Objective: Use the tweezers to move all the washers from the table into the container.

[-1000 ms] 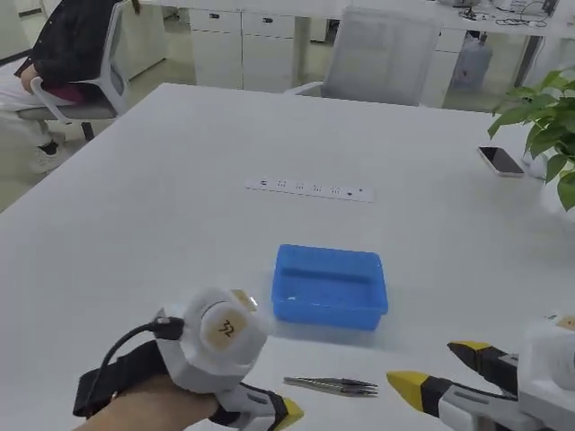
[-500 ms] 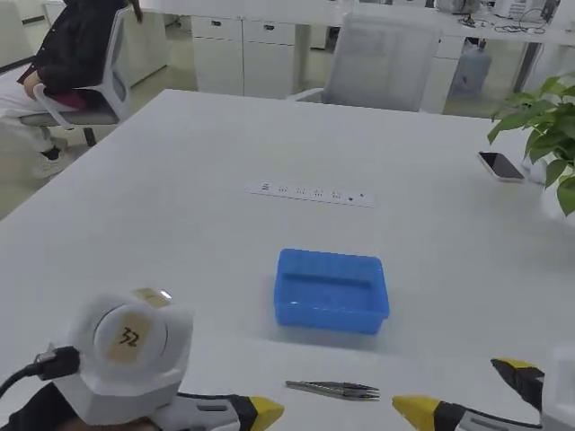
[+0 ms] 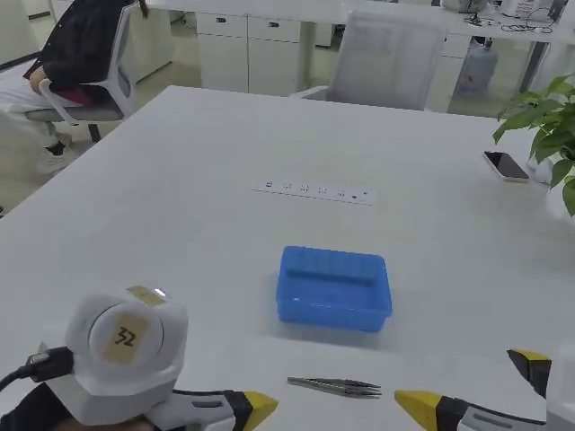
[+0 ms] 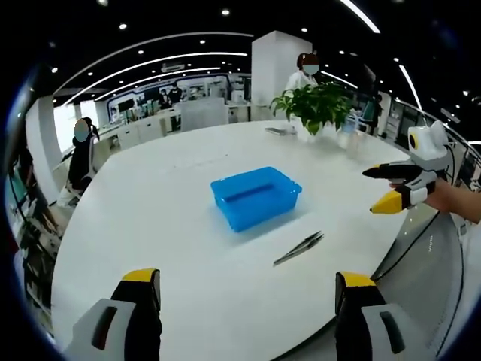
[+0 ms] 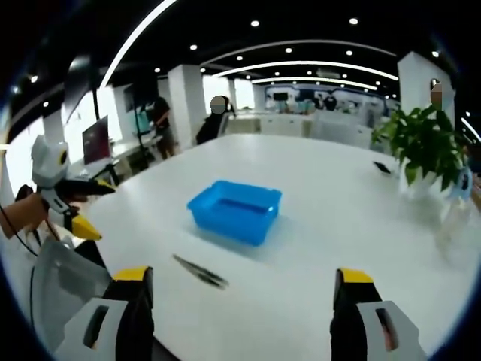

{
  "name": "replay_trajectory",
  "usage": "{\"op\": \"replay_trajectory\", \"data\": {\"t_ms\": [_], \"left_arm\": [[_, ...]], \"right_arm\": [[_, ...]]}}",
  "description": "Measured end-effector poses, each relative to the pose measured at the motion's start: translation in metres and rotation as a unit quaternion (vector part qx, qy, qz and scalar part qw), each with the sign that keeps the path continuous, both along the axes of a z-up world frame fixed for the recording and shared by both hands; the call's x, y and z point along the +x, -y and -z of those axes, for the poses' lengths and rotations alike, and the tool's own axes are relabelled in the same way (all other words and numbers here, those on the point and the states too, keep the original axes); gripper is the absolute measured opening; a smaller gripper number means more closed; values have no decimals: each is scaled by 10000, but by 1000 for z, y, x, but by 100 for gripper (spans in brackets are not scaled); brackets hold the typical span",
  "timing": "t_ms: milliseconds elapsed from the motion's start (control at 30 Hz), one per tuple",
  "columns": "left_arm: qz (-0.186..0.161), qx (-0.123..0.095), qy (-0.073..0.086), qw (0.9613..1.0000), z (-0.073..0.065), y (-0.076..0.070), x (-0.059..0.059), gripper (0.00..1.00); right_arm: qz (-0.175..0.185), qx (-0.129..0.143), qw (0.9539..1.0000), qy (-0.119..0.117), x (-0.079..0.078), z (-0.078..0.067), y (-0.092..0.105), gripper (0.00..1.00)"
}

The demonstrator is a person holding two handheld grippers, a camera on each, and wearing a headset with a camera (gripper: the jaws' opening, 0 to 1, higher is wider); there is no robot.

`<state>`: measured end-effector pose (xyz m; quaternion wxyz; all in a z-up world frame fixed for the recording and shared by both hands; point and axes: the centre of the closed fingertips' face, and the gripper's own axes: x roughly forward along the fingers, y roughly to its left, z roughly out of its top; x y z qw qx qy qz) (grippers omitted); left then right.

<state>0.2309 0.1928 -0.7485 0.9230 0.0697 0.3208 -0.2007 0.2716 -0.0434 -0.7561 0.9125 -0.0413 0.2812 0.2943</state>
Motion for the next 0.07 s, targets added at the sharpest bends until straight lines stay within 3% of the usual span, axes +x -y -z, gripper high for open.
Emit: {"op": "replay_trajectory", "data": {"t_ms": [67], "left_arm": [[-33,18,10,10000,0,0,1,99]], "right_arm": [[5,-1,10000,-31,0,1,0,99]]}}
